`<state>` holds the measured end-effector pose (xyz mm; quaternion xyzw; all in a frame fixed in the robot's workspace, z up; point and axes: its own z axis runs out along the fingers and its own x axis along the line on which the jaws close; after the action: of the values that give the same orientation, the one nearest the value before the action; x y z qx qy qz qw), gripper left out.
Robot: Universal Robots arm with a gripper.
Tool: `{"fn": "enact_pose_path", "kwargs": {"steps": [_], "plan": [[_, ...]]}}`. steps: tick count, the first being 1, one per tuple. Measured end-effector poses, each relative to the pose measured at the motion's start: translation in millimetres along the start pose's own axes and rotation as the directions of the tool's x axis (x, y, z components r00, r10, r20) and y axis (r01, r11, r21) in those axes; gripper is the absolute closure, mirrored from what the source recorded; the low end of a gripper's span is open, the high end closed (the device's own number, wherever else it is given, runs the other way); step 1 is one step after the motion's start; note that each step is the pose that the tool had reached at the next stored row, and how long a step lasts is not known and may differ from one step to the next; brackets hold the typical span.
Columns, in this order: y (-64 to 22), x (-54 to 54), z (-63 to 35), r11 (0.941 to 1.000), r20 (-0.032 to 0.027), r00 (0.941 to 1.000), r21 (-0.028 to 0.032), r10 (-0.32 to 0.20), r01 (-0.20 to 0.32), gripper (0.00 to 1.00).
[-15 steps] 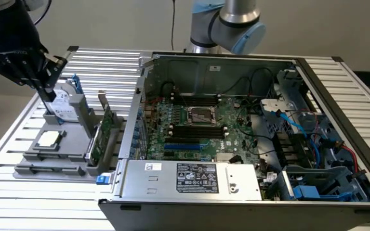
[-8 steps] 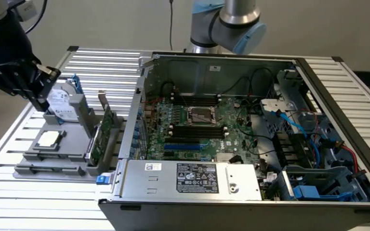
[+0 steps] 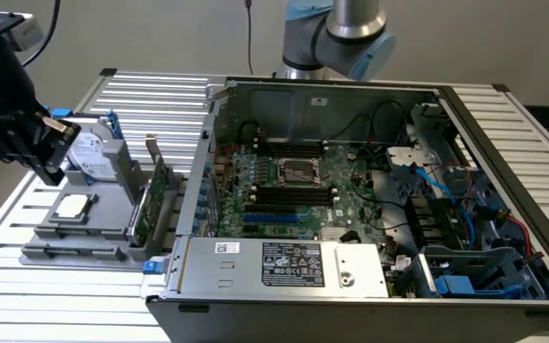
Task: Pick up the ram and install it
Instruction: 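Reach for the ram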
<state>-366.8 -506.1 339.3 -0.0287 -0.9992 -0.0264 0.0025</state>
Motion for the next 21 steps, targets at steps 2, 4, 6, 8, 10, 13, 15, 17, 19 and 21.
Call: {"fn": "enact_pose_path", "kwargs": {"steps": [2,4,6,8,10,13,15,17,19,21], "plan": [[-5.4,0.1,1.5,1.0,-0.0008,1.0,-0.002,-0.005,0.005,0.89],[-10.6,0.1,3.4,0.9999,-0.0019,0.9999,-0.0042,-0.01,0.01,0.89],[-14.8,0.3,6.0,0.9999,-0.0033,0.9999,-0.0063,-0.015,0.015,0.89],[-16.9,2.3,9.3,0.9998,-0.0038,0.9998,-0.0065,-0.019,0.019,0.89],[-17.9,5.6,12.5,0.9997,-0.004,0.9997,-0.0066,-0.023,0.023,0.89],[-21.0,7.3,15.9,0.9995,-0.0049,0.9996,-0.0067,-0.029,0.029,0.89],[-23.9,7.6,17.6,0.9994,-0.0059,0.9994,-0.0066,-0.035,0.035,0.89],[-26.2,8.2,20.4,0.9991,-0.0067,0.9991,-0.0068,-0.041,0.041,0.89],[-27.8,9.8,23.3,0.9989,-0.0073,0.9989,-0.0067,-0.046,0.046,0.89],[-28.5,11.5,24.2,0.9987,-0.0077,0.9987,-0.0066,-0.051,0.051,0.89]]}}
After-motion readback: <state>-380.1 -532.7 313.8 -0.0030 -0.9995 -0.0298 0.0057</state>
